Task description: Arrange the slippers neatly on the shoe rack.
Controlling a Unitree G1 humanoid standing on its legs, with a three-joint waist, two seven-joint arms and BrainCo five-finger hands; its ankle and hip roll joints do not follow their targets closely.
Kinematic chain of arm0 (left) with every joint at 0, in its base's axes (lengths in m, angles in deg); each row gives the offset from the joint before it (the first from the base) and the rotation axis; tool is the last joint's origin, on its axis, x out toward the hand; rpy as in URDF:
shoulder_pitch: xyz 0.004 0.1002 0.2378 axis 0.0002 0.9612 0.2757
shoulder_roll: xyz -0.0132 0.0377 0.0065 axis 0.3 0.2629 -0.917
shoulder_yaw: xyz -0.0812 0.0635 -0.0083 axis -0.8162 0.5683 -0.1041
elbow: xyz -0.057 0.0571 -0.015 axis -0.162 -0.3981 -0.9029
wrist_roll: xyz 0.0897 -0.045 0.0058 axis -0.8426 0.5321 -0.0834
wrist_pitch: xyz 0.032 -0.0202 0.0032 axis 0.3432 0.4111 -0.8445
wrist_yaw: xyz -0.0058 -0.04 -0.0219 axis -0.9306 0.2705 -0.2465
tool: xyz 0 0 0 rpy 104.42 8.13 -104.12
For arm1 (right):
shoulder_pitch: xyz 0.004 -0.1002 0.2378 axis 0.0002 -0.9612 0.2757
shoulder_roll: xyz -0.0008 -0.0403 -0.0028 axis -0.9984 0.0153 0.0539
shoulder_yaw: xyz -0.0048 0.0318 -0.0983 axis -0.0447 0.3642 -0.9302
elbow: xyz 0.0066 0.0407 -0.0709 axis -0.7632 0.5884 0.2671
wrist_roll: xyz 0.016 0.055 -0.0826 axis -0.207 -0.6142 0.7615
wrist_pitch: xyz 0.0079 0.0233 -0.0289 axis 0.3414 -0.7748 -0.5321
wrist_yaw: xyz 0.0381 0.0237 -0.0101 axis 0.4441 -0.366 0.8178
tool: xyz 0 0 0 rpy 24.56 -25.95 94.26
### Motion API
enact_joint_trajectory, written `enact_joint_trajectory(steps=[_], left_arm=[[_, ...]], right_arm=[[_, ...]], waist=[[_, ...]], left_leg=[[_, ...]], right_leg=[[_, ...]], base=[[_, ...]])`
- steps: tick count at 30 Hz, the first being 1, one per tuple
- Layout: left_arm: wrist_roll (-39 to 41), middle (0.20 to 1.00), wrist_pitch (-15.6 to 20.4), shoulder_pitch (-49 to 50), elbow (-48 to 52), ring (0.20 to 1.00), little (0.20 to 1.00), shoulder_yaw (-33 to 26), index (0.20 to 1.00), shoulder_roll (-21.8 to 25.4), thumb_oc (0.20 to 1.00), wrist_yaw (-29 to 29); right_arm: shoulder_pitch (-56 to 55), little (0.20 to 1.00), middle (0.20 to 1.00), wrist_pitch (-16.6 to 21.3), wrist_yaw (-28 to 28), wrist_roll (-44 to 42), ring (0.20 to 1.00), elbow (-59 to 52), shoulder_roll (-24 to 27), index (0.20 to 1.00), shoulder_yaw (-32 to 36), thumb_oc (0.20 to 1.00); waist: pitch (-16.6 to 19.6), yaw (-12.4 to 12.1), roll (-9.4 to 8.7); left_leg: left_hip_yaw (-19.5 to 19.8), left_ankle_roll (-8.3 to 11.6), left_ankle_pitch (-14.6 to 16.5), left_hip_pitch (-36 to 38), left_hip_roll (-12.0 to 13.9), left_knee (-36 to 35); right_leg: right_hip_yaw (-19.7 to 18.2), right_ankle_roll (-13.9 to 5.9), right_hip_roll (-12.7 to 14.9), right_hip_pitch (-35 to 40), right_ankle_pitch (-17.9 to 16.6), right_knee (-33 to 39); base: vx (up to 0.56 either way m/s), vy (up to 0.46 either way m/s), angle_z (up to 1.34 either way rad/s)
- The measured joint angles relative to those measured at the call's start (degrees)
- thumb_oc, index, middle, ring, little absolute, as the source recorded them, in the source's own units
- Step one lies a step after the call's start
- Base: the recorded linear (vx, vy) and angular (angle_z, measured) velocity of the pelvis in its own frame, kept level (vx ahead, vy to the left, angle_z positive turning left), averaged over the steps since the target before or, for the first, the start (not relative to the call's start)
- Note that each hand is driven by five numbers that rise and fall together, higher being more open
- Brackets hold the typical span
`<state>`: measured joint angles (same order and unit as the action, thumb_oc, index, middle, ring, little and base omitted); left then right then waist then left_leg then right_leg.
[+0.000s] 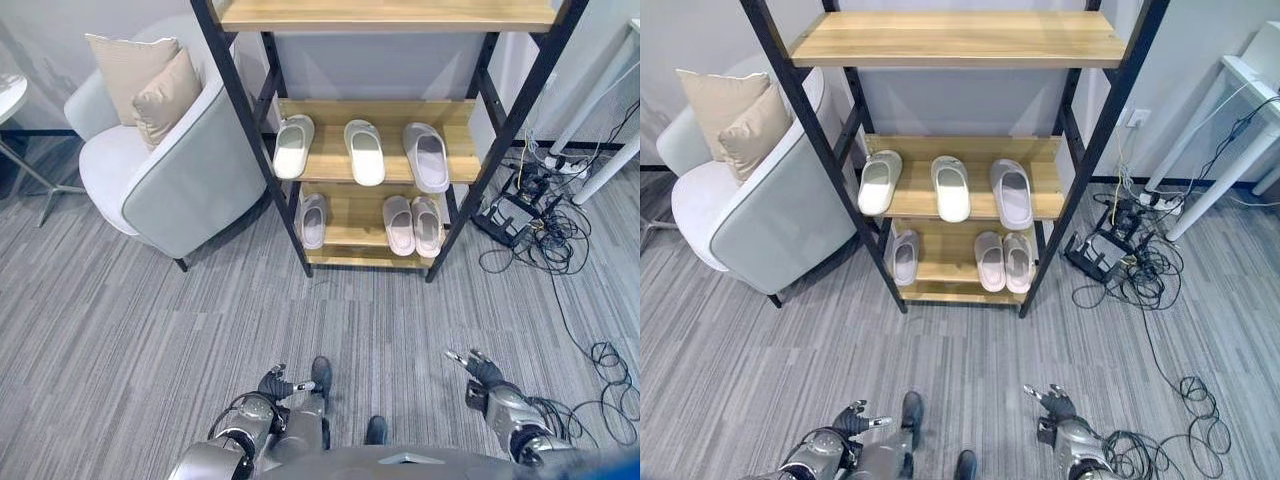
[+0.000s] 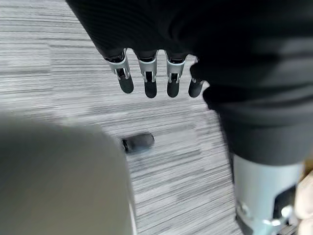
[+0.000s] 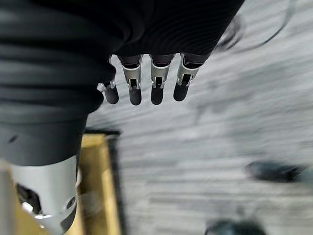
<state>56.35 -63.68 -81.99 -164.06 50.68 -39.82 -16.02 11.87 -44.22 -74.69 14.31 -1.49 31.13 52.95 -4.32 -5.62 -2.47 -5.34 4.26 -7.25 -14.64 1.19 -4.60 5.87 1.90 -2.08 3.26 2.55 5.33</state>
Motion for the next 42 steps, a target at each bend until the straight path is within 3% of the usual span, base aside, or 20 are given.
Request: enact_joint_trajectory(steps=[2,3,4,5,8,9,10,12,13,14,15,17,18,20,21,23,25,29,36,42], left_arm=[[0.0,1.0,0.09,0.2,-2.28,1.0,1.0,-3.81,1.0,0.06,1.0,0.08],[-0.04,1.0,-0.27,1.47,-2.55,1.0,1.0,-4.26,1.0,-0.11,1.0,0.14],[-0.02,1.0,-0.22,3.18,-2.83,1.0,1.0,-4.16,1.0,-0.14,1.0,0.08],[0.02,1.0,-0.67,3.82,-3.14,1.0,1.0,-3.68,1.0,0.87,1.0,0.25],[0.04,1.0,-1.5,3.73,-3.15,1.0,1.0,-3.21,1.0,4.05,1.0,0.28],[0.04,1.0,-1.53,3.2,-3.11,1.0,1.0,-2.07,1.0,4.22,1.0,0.3],[0.01,1.0,-1.39,1.62,-2.75,1.0,1.0,-0.06,1.0,4.13,1.0,0.32],[-0.01,1.0,-1.26,-0.33,-2.24,1.0,1.0,1.23,1.0,3.85,1.0,0.43],[-0.06,1.0,-0.94,-1.0,-2.45,1.0,1.0,1.93,1.0,3.42,1.0,0.42],[-0.61,1.0,-0.89,-0.32,-2.84,1.0,1.0,2.7,1.0,2.94,1.0,0.69],[-1.12,1.0,-1.05,1.28,-3.25,1.0,1.0,2.9,1.0,2.32,1.0,0.67],[-1.15,1.0,-1.19,2.37,-3.2,1.0,1.0,2.96,1.0,2.45,1.0,0.62],[-1.41,1.0,-1.22,2.98,-2.87,1.0,1.0,2.97,1.0,2.57,1.0,0.62],[-3.33,1.0,-0.86,5.47,-1.94,1.0,1.0,5.09,1.0,3.85,1.0,1.34],[-3.23,1.0,-0.8,6.54,-1.27,1.0,1.0,4.52,1.0,4.77,1.0,1.69],[-3.26,1.0,-0.73,6.84,0.53,1.0,1.0,3.0,1.0,4.32,1.0,1.66],[-3.33,1.0,-0.75,6.79,1.39,1.0,1.0,2.77,1.0,3.39,1.0,1.62],[-3.37,1.0,-0.82,6.73,1.93,1.0,1.0,3.1,1.0,2.24,1.0,1.66],[-4.49,1.0,-1.14,2.1,3.81,1.0,1.0,5.15,1.0,1.73,1.0,1.6],[-4.43,1.0,-0.97,1.7,4.86,1.0,1.0,5.72,1.0,0.98,1.0,1.61]], right_arm=[[3.71,1.0,1.0,-3.12,-0.85,-0.01,1.0,0.36,0.79,1.0,-4.2,1.0],[1.6,1.0,1.0,-2.03,-0.72,0.71,1.0,-4.28,0.52,1.0,-4.94,1.0],[-0.5,1.0,1.0,-0.33,-0.33,1.56,1.0,-9.21,0.21,1.0,-4.99,1.0],[-1.43,1.0,1.0,-0.16,-0.03,1.62,1.0,-12.24,-0.94,1.0,-5.19,1.0],[-6.05,1.0,1.0,-0.87,2.03,2.32,1.0,-19.64,-5.51,1.0,-8.64,1.0],[-5.71,1.0,1.0,-0.56,2.61,2.46,1.0,-16.97,-5.96,1.0,-8.56,1.0],[-2.93,1.0,1.0,-1.33,2.67,3.58,1.0,-9.86,-5.61,1.0,-8.37,1.0],[-1.44,1.0,1.0,-1.24,2.65,3.9,1.0,-9.07,-5.86,1.0,-8.28,1.0],[-0.61,1.0,1.0,-1.21,2.71,3.96,1.0,-7.88,-5.52,1.0,-8.55,1.0],[-1.65,1.0,1.0,-0.87,2.62,3.96,1.0,-7.47,-5.65,1.0,-8.26,1.0],[-3.23,1.0,1.0,-0.85,2.59,3.96,1.0,-7.37,-5.64,1.0,-8.42,1.0],[-4.36,1.0,1.0,-0.95,2.57,3.99,1.0,-6.33,-5.78,1.0,-8.55,1.0],[-4.62,1.0,1.0,-1.14,2.59,4.17,1.0,-5.54,-5.78,1.0,-8.81,1.0],[-5.81,1.0,1.0,-0.82,2.74,4.5,1.0,-6.49,-6.02,1.0,-12.27,1.0],[-6.25,1.0,1.0,-0.77,2.68,4.52,1.0,-6.89,-6.08,1.0,-12.86,1.0],[-6.6,1.0,1.0,-0.55,2.64,5.75,1.0,-11.03,-4.61,1.0,-13.98,1.0],[-6.27,1.0,1.0,0.56,2.73,6.6,1.0,-15.28,-2.34,1.0,-15.48,1.0],[-6.08,1.0,1.0,0.75,3.26,6.16,1.0,-21.16,-2.04,1.0,-15.89,1.0],[-4.56,1.0,1.0,1.62,5.55,3.27,1.0,-29.17,-2.65,1.0,-22.14,1.0],[-1.49,1.0,1.0,1.68,9.49,-0.28,1.0,-46.07,4.77,1.0,-34.2,1.0]], waist=[[0.48,-0.1,-0.92],[2.32,0.5,0.03],[3.89,0.85,2.66],[4.49,1.36,2.76],[4.23,0.65,-0.53],[4.35,-0.26,-0.76],[3.81,-1.61,-0.43],[1.65,-1.52,1.42],[0.58,-1.3,2.48],[0.95,-0.63,2.57],[1.22,0.29,3.16],[1.22,0.63,2.53],[1.12,0.76,2.2],[2.18,1.17,0.42],[3.06,1.05,-1.93],[3.1,0.71,-2.05],[1.61,0.76,0.54],[1.33,-0.02,1.8],[0.44,1.2,0.74],[0.3,1.17,0.51]], left_leg=[[0.34,-2.73,0.55,3.0,-2.92,2.83],[0.38,-5.82,-0.55,6.99,-3.49,0.37],[0.93,-7.53,-1.39,10.36,-1.7,-1.04],[1.45,-8.05,0.88,11.46,-1.54,-0.83],[1.63,-9.97,2.23,11.77,-3.29,0.82],[1.79,-10.75,2.78,11.9,-3.84,1.45],[2.12,-11.6,3.49,12.49,-5.22,2.43],[2.76,-12.49,6.38,12.69,-5.08,4.92],[3.77,-12.38,9.12,13.81,-5.28,5.65],[4.99,-12.47,9.85,14.3,-6.08,5.4],[5.88,-11.63,9.1,14.67,-5.89,4.27],[6.2,-11.84,8.92,14.82,-6.13,4.16],[6.48,-11.41,9.18,16.02,-6.26,3.99],[6.95,-9.95,8.81,16.79,-6.39,2.48],[7.0,-9.2,8.39,17.24,-7.03,1.2],[7.87,-6.99,7.85,15.41,-5.51,0.53],[9.24,-5.65,6.96,13.9,-4.01,0.43],[10.69,-4.54,6.47,12.28,-2.8,0.63],[10.69,-3.96,5.51,11.68,-2.49,-0.41],[10.77,-4.19,5.33,11.42,-2.51,-0.51]], right_leg=[[-0.87,-1.93,2.33,3.71,2.7,-0.06],[-1.78,-2.54,2.4,4.15,2.91,-2.84],[-2.2,-3.51,0.66,4.13,3.53,-5.9],[-2.3,-5.75,0.89,2.91,5.67,-10.96],[-2.18,-7.9,3.36,-2.26,7.23,-23.23],[-1.96,-8.37,4.17,-2.63,6.88,-24.58],[-1.59,-9.28,5.59,-3.14,6.29,-27.91],[0.3,-10.62,6.32,-6.1,4.49,-36.44],[2.72,-10.1,9.89,-10.51,3.9,-45.37],[2.03,-10.25,14.54,-11.33,3.94,-42.63],[1.84,-11.03,16.53,-10.4,2.95,-28.53],[-0.46,-11.2,17.33,-10.32,0.26,-20.32],[-0.2,-11.31,16.46,-10.76,-1.13,-20.18],[-3.27,-11.69,12.55,-8.52,-1.67,-11.65],[-2.34,-10.37,11.9,-7.82,-2.67,-8.89],[-1.34,-7.66,9.97,-5.82,-6.01,-0.94],[0.27,-6.19,8.46,-6.02,-6.91,0.03],[1.61,-4.87,7.18,-6.94,-6.99,0.01],[1.97,-4.41,6.98,-8.2,-7.62,0.01],[2.15,-4.43,7.0,-8.48,-7.6,0.03]], base=[[0.21,0.222,-0.35],[0.14,0.227,-0.13],[0.12,0.24,0.03],[0.1,0.209,0.03],[0.06,0.176,0.06],[0.08,0.293,0.06],[0.07,0.274,0.11],[0.09,0.17,0.23],[0.18,-0.014,0.3],[0.22,-0.022,0.4],[0.11,-0.074,0.32],[0.1,-0.115,0.28],[0.08,-0.185,0.15],[-0.04,-0.173,0.11],[-0.09,-0.22,0.19],[-0.09,-0.173,0.17],[-0.06,-0.072,0.27],[-0.04,-0.025,0.16],[0.0,0.001,0.02],[0.0,0.0,0.0]])
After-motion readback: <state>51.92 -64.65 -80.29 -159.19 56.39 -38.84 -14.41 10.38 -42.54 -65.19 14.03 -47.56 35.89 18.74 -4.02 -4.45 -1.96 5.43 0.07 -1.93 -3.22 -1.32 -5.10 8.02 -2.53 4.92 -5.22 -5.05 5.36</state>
